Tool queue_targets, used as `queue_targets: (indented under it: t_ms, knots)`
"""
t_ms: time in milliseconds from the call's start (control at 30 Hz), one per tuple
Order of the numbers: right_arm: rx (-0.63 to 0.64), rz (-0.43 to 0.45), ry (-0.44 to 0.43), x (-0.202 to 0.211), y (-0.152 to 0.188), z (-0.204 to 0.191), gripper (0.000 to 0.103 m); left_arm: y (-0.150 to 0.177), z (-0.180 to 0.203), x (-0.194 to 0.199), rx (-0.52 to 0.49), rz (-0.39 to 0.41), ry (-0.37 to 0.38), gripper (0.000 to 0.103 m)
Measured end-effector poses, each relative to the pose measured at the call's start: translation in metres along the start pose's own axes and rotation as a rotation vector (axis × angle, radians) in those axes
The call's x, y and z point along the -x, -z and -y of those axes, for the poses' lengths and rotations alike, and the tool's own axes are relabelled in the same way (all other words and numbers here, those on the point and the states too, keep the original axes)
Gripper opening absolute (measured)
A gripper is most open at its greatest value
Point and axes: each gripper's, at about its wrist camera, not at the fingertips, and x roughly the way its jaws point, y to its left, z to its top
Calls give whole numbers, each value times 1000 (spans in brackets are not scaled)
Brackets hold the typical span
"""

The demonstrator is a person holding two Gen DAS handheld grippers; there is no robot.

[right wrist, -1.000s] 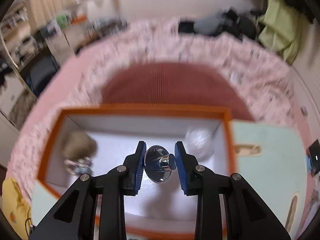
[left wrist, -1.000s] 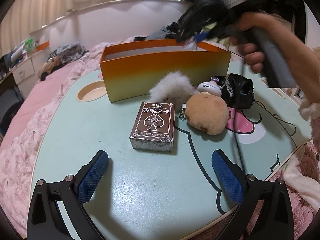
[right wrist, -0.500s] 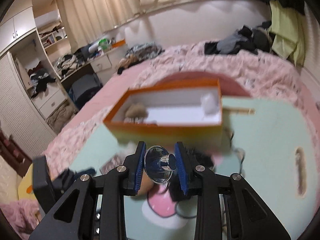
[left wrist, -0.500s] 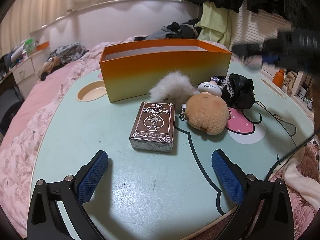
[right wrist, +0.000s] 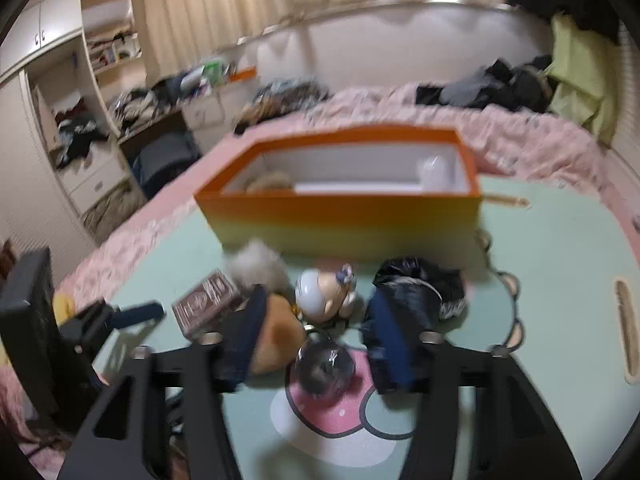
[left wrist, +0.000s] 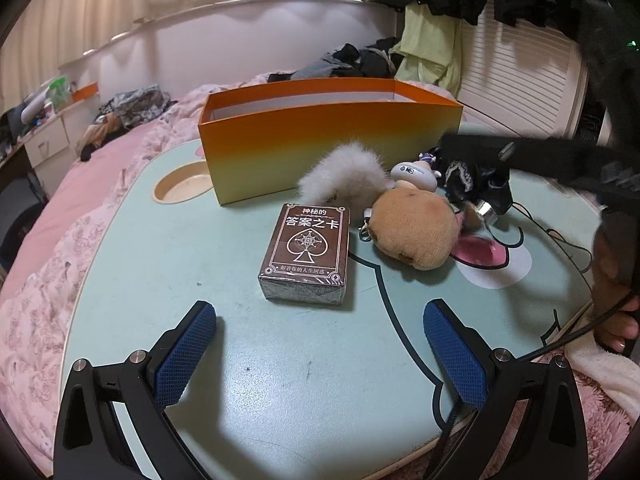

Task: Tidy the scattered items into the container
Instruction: 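Lift the silver piece out and release it beside the plush bun, then move the left gripper into the box toward the clear plastic bag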

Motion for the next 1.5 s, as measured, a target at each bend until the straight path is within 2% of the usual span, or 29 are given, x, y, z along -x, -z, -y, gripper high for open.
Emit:
queue_targets:
  t_ms: [100,167,267,400,600,667,767,800,1500]
  knots:
    - [3,86,-13,25,2,-9,76,0,0,0,0,0,0,103]
    - [-13,76,-9,35,5,-11,77,0,0,0,0,0,-1,103]
    - [-24,46,20,46,16,-10,77,0,0,0,0,0,0,103]
    - [-25,-48,117,43,33,-4,77,0,0,0,0,1,0,103]
    - [-42,-174,152,27,53,11,77,0,0,0,0,0,-1,103]
    - [-23,-178,191,25,55,11,79,0,0,1,0,1,-1,103]
    - [27,-193,284,20,60,7,89,0,0,0,0,-1,-1,103]
    - [35,-201,290,17,62,6,103,0,-1,-1,-1,-1,0,103]
    - [41,-213,281,15,60,9,103,0,-1,-1,0,-1,-1,103]
